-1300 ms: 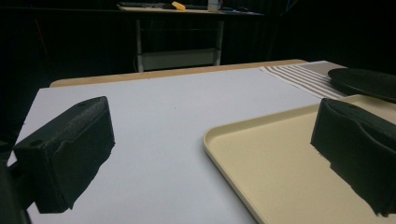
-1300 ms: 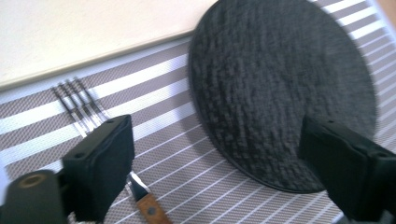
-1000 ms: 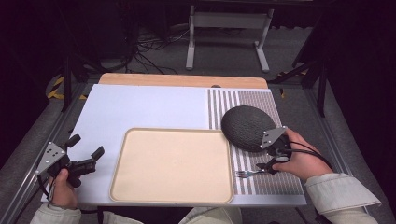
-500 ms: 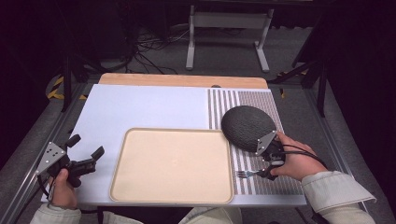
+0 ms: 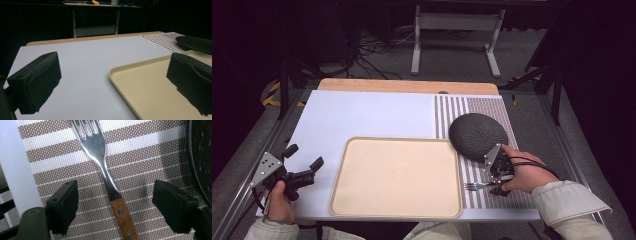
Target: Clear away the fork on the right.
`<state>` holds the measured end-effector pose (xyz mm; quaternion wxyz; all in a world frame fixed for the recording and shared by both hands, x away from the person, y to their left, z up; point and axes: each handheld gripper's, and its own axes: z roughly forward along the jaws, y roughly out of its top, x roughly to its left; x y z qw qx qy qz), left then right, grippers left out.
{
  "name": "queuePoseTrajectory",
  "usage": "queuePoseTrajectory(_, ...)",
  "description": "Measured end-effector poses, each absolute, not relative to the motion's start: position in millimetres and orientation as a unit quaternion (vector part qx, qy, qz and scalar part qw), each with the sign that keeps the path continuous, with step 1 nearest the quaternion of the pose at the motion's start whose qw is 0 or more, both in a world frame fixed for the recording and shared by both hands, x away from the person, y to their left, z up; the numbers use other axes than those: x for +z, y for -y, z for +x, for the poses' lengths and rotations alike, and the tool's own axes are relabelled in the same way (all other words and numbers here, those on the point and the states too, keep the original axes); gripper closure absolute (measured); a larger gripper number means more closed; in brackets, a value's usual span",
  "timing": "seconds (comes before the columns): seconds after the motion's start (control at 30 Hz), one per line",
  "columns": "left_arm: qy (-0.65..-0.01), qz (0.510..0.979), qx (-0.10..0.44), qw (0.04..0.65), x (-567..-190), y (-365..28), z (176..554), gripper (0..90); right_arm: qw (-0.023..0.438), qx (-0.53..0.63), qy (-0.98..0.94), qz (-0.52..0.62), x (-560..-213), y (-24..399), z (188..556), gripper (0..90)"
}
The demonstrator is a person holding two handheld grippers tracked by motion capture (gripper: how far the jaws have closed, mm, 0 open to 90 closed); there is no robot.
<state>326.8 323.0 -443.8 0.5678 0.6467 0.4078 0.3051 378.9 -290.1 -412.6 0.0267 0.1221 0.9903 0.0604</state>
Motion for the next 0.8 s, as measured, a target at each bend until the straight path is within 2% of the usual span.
queuePoseTrajectory(0.17, -0.407, 0.647, 0.305, 0.568, -443.6, -322.9, 326.5, 0.0, 0.019, 0.04, -0.993, 0.113, -411.0, 289.5, 380.2, 36.8)
queuePoseTrajectory(0.3, -0.408, 0.647, 0.305, 0.567, -444.1, -322.4, 326.8, 0.0, 0.027, 0.022, -0.996, 0.088, -410.3, 288.6, 382.2, 49.8)
queuePoseTrajectory(0.33, -0.408, 0.647, 0.305, 0.567, -444.1, -322.4, 326.8, 0.0, 0.027, 0.022, -0.996, 0.088, -410.3, 288.6, 382.2, 49.8)
queuePoseTrajectory(0.37, -0.407, 0.649, 0.304, 0.567, -444.4, -321.9, 327.0, 0.0, 0.027, 0.014, -0.997, 0.073, -409.4, 288.4, 383.3, 56.8)
queuePoseTrajectory(0.4, -0.405, 0.65, 0.304, 0.566, -444.4, -321.8, 327.2, 0.0, 0.024, 0.012, -0.997, 0.072, -409.4, 288.5, 383.4, 59.4)
queuePoseTrajectory(0.47, -0.405, 0.65, 0.304, 0.567, -444.2, -321.4, 326.9, 0.0, 0.02, 0.009, -0.997, 0.073, -409.4, 288.6, 383.3, 60.3)
queuePoseTrajectory(0.63, -0.405, 0.649, 0.305, 0.567, -443.7, -322.2, 326.7, 0.0, 0.008, -0.005, -0.999, 0.048, -412.2, 288.1, 384.3, 71.8)
queuePoseTrajectory(0.8, -0.406, 0.648, 0.304, 0.568, -443.6, -322.2, 326.6, 0.0, 0.009, -0.017, -1.0, 0.019, -413.1, 284.7, 384.6, 75.8)
